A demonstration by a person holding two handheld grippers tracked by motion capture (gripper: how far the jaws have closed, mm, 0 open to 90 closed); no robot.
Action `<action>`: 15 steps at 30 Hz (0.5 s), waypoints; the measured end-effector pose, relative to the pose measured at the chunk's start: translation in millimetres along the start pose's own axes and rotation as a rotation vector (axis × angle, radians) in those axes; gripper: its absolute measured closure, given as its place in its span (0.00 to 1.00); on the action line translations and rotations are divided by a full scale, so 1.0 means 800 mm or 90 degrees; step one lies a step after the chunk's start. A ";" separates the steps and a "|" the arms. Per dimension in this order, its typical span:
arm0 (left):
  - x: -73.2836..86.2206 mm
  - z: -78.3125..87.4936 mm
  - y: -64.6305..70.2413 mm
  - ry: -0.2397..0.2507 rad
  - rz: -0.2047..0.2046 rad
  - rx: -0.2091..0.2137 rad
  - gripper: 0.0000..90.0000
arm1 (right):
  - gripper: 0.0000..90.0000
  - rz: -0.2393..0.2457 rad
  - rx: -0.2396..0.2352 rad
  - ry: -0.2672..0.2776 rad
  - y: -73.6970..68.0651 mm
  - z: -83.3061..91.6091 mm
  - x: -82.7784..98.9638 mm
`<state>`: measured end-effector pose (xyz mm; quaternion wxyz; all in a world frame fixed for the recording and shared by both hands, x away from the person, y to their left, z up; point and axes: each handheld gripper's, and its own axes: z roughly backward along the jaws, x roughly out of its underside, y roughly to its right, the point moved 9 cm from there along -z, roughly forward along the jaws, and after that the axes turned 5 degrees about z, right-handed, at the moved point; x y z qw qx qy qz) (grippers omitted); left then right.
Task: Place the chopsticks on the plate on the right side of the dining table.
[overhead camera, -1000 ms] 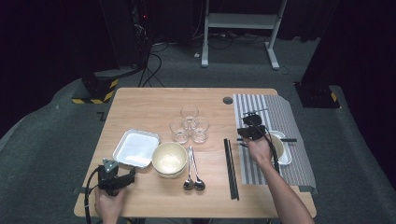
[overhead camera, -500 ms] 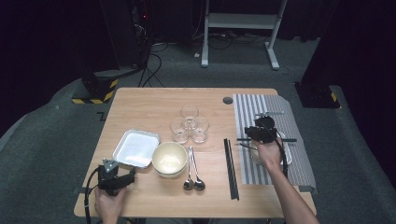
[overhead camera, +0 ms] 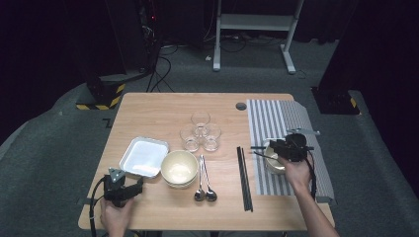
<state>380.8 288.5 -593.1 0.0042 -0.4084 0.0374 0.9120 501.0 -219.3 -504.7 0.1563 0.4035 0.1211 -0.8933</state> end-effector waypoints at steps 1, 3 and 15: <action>0.000 0.000 0.000 0.000 0.000 0.000 0.21 | 0.71 -0.001 0.000 0.000 0.002 0.001 0.003; 0.000 0.000 0.000 0.000 -0.001 0.000 0.21 | 0.70 -0.005 -0.004 0.004 0.003 0.003 0.007; -0.001 -0.001 0.000 0.000 0.000 -0.002 0.20 | 0.65 -0.010 -0.017 0.013 0.005 0.013 0.037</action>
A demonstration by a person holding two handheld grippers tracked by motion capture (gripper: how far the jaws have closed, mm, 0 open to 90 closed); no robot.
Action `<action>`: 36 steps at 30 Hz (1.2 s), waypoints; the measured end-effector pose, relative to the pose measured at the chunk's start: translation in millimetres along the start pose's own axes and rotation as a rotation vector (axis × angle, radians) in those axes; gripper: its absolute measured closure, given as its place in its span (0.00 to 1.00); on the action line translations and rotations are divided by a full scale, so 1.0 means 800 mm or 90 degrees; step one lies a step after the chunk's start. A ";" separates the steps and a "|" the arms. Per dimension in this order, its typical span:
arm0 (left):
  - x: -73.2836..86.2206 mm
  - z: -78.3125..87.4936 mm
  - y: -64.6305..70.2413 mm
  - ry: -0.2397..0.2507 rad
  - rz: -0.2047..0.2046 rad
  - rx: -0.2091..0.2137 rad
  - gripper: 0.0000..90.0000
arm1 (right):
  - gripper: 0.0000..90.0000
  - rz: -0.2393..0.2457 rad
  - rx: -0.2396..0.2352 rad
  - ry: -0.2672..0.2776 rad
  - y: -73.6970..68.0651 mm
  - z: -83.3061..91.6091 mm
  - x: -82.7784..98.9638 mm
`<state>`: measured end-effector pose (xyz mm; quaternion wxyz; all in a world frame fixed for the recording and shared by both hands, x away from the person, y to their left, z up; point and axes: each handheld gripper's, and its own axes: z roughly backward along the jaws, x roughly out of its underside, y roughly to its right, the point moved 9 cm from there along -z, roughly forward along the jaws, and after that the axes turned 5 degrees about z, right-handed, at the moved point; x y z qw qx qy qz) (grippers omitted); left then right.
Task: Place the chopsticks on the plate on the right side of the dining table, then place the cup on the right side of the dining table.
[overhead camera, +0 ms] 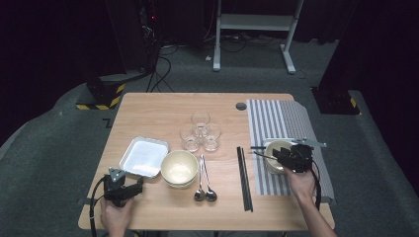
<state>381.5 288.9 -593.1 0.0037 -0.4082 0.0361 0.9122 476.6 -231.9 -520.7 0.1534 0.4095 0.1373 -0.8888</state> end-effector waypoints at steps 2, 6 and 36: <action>0.000 0.000 0.000 0.000 0.000 0.000 0.20 | 0.65 0.005 0.003 0.009 -0.002 0.000 0.002; 0.000 0.000 0.000 0.000 0.001 -0.001 0.21 | 0.63 0.003 0.000 0.014 -0.006 0.002 0.008; 0.000 0.000 0.000 0.000 0.003 -0.002 0.20 | 0.62 0.038 -0.037 0.092 -0.027 0.047 0.046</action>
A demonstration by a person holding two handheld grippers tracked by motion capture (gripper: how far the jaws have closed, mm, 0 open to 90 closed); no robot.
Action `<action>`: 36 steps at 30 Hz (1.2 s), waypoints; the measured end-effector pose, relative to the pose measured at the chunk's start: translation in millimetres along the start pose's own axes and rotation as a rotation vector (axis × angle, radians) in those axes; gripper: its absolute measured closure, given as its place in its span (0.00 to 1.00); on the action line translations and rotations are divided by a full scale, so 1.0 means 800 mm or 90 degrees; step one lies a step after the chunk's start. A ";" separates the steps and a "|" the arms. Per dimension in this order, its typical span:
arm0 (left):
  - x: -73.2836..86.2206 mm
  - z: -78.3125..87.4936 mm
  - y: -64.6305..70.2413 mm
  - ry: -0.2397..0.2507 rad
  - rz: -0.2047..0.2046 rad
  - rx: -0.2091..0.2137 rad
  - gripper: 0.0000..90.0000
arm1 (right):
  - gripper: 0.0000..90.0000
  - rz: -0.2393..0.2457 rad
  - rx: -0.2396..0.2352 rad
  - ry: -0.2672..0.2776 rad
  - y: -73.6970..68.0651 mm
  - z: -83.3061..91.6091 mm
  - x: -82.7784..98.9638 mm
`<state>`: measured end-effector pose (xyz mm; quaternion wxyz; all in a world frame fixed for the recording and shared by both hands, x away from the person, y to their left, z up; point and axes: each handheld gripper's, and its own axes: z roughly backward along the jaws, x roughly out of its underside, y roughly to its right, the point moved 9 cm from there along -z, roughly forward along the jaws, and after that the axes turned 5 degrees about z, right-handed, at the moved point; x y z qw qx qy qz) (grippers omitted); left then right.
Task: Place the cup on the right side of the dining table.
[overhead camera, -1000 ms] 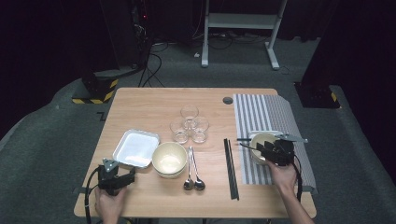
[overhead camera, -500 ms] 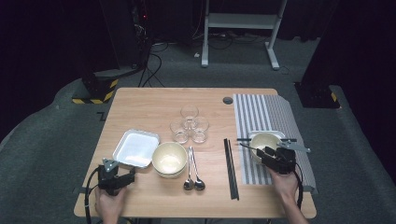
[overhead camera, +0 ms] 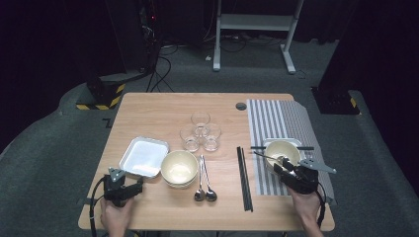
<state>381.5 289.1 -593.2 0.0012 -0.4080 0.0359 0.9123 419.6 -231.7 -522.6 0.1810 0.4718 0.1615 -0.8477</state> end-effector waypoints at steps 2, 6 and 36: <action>0.000 0.000 0.000 0.000 0.000 -0.001 0.20 | 0.62 0.005 -0.004 0.006 -0.005 0.000 -0.001; 0.000 0.000 0.000 0.000 0.001 -0.001 0.20 | 0.62 0.032 -0.008 0.008 -0.020 -0.001 -0.001; 0.003 0.003 0.002 0.001 0.010 -0.001 0.20 | 0.58 0.092 -0.058 -0.051 -0.078 -0.057 0.024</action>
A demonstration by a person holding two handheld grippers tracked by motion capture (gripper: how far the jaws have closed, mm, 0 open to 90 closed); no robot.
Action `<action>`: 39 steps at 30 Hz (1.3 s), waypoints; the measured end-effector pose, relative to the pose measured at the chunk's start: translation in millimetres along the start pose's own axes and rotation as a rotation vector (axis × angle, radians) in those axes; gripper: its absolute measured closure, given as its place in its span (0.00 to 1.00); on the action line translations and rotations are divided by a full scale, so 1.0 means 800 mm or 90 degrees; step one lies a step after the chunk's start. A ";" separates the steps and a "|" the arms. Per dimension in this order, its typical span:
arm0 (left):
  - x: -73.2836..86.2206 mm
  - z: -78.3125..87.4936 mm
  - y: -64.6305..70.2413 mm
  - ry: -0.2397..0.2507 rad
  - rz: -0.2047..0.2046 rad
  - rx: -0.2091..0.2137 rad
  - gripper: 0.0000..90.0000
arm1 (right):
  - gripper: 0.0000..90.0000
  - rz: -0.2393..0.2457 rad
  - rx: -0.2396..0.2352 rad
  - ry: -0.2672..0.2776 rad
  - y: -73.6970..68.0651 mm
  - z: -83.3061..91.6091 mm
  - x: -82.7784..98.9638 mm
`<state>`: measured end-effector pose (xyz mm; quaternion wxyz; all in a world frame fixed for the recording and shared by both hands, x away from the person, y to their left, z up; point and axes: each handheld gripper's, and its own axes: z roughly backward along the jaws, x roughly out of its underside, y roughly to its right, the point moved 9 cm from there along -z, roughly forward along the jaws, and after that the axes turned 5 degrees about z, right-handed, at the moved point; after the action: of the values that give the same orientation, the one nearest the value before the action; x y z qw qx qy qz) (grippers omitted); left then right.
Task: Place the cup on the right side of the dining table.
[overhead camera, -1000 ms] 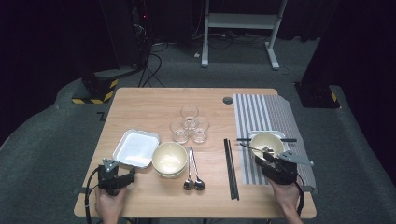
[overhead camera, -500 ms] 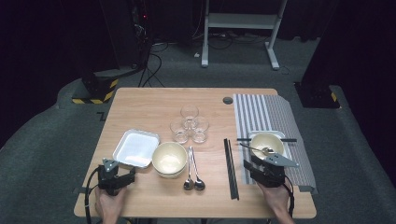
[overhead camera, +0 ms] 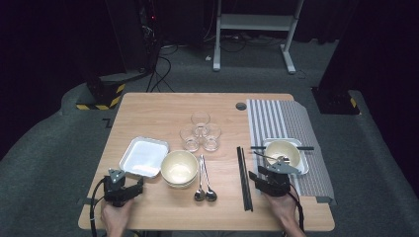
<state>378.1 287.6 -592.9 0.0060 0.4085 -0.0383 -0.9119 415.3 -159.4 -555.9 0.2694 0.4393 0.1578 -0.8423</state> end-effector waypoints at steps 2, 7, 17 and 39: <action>-0.001 0.001 0.000 0.004 0.007 0.011 0.21 | 0.56 -0.002 0.001 -0.007 0.000 -0.006 0.002; 0.001 0.003 0.002 0.003 -0.001 0.018 0.23 | 0.50 0.002 0.006 -0.040 -0.001 -0.023 0.011; -0.003 0.001 0.023 0.001 -0.004 0.047 0.23 | 0.46 0.013 0.011 -0.058 -0.002 -0.038 0.017; -0.032 0.015 0.046 0.006 -0.013 0.100 0.21 | 0.43 0.026 0.000 -0.074 -0.021 -0.053 0.011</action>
<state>385.7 253.0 -562.9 -0.0348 0.4127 -0.1055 -0.9041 428.8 -127.2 -586.4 0.2955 0.3929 0.1327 -0.8607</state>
